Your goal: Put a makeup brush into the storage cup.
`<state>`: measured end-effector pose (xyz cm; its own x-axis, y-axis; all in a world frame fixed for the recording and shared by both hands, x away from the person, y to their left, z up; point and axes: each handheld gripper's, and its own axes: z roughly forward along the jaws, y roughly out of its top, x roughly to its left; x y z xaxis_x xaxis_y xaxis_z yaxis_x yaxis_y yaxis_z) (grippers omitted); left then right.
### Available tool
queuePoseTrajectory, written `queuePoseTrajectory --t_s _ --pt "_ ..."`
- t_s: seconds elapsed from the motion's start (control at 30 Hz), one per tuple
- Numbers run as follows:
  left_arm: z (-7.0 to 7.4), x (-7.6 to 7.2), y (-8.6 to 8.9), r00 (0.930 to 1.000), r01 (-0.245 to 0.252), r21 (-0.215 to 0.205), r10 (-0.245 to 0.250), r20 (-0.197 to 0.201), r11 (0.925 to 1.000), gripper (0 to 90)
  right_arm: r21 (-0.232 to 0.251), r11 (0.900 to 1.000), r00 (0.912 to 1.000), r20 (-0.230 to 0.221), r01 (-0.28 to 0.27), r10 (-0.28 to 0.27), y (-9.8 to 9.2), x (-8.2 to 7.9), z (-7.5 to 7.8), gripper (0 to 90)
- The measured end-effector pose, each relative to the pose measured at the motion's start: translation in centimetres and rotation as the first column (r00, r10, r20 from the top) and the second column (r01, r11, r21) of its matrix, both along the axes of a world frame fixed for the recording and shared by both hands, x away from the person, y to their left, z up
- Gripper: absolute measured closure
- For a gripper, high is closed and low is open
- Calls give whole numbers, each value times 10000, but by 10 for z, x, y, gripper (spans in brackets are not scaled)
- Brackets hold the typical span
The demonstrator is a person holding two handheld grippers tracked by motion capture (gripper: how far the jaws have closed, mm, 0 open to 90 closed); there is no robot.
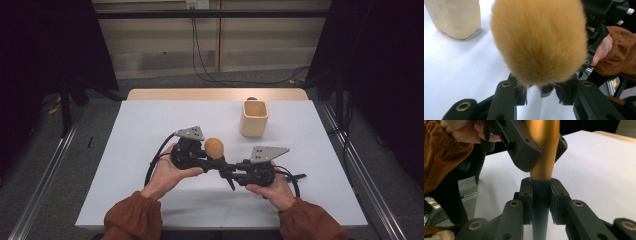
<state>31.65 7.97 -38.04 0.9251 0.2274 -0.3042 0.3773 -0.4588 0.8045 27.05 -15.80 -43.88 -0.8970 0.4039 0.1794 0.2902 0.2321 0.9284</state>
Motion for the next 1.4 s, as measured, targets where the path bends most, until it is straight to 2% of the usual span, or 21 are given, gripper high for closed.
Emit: queuePoseTrajectory --t_s 0.07,0.13,0.27,0.4,0.6,0.8,0.97,1.13,1.23,1.27,1.3,1.37,1.4 --pt "-1 0 1 10000 7 -121 -8 -33 9999 651 -7 10000 10000 23 14 -14 0 0 0 746" --pt "-2 0 2 9999 -89 -372 85 -107 9993 605 -13 10000 10000 -11 -7 7 0 0 -1 747" --pt "-3 0 4 9997 -261 -336 261 6 9991 521 62 9999 10000 -37 81 -81 -2 1 -1 747" --pt "-6 0 8 9986 -535 -606 537 13 9967 436 131 9997 9998 -21 204 -204 -6 1 0 747" --pt "-11 -3 15 9929 -1148 -530 1162 239 9920 253 292 9989 9993 5 371 -371 -12 3 2 747" --pt "-15 -8 21 9873 -1484 -670 1516 465 9867 126 350 9982 9988 62 479 -481 -15 3 4 747" --pt "-20 -8 28 9825 -1746 -783 1789 522 9815 69 374 9975 9981 57 607 -610 -18 4 5 747" --pt "-25 -10 37 9792 -1899 -715 1942 592 9792 39 442 9958 9967 94 803 -808 -23 4 7 747" --pt "-26 -12 43 9707 -2267 -783 2318 635 9708 33 502 9941 9952 115 964 -971 -27 5 9 747" --pt "-27 -12 47 9608 -2577 -745 2636 859 9634 33 535 9934 9947 133 1010 -1018 -28 5 9 747" --pt "-28 -13 49 9587 -2635 -783 2700 893 9615 37 588 9924 9939 153 1081 -1091 -31 5 10 747" --pt "-31 -14 55 9613 -2589 -885 2655 735 9618 35 620 9912 9928 202 1169 -1183 -33 5 12 747" --pt "-32 -15 57 9603 -2626 -873 2691 740 9610 31 649 9903 9920 211 1228 -1244 -34 5 13 747"
